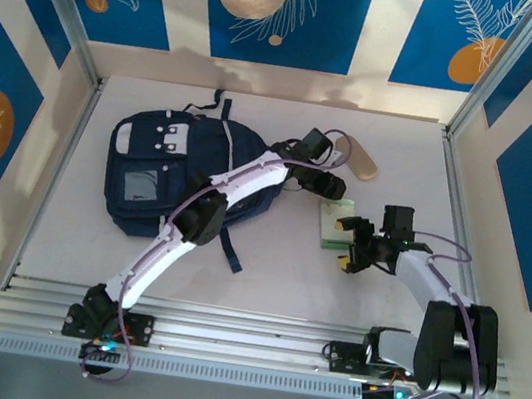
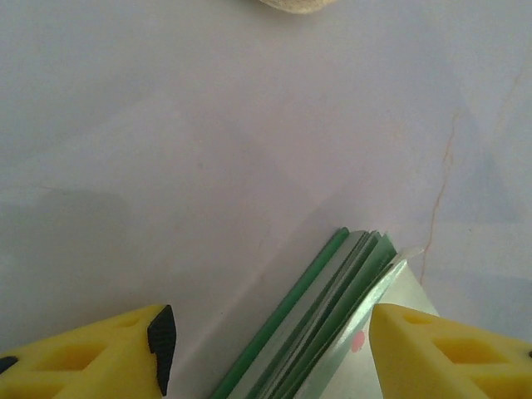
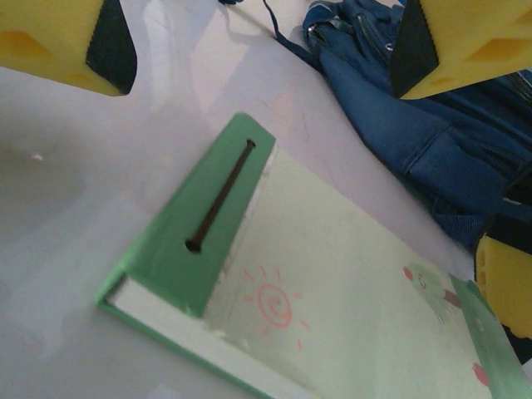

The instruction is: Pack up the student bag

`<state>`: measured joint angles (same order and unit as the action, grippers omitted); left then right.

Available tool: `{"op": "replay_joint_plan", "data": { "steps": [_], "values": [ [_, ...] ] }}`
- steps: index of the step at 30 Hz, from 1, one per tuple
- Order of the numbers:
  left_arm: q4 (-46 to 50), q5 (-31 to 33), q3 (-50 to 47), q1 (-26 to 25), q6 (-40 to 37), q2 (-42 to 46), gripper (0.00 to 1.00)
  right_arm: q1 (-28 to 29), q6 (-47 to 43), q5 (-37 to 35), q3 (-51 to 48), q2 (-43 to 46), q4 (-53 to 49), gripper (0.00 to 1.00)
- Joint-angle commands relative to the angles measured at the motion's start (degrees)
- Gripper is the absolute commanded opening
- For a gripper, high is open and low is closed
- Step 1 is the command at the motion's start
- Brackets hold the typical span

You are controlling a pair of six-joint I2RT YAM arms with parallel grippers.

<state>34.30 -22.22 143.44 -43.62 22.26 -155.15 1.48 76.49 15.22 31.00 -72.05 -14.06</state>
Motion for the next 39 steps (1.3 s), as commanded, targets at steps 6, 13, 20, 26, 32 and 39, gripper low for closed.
{"op": "replay_joint_plan", "data": {
  "steps": [6, 13, 20, 26, 32, 39],
  "values": [
    [-1.0, -0.1, 2.4, -2.0, 0.3, -2.2, 0.58, -0.9, -1.6, 1.5, 0.3, -7.7, 8.0, 0.74],
    [1.9, -1.9, 2.3, -2.2, -0.1, -3.1, 0.49, -1.8, -5.1, 0.3, 0.2, -10.3, 12.4, 0.71],
    [4.6, -4.1, 1.7, -2.9, -0.6, -3.2, 0.34, -4.1, -6.7, -0.2, -0.5, -7.0, 17.9, 0.61],
    [5.2, -4.0, -1.3, -2.9, -1.1, -1.9, 0.3, -5.0, -7.1, -1.3, -1.7, -2.5, 20.8, 0.6],
    [6.4, -4.5, -1.4, -3.0, -1.3, -2.3, 0.29, -5.1, -6.2, -1.6, -3.3, 2.8, 22.5, 0.63],
    [7.1, -5.6, -1.4, -2.8, -1.1, -2.3, 0.28, -5.2, -5.1, -1.2, -3.9, 5.6, 24.4, 0.65]
  ]
}}
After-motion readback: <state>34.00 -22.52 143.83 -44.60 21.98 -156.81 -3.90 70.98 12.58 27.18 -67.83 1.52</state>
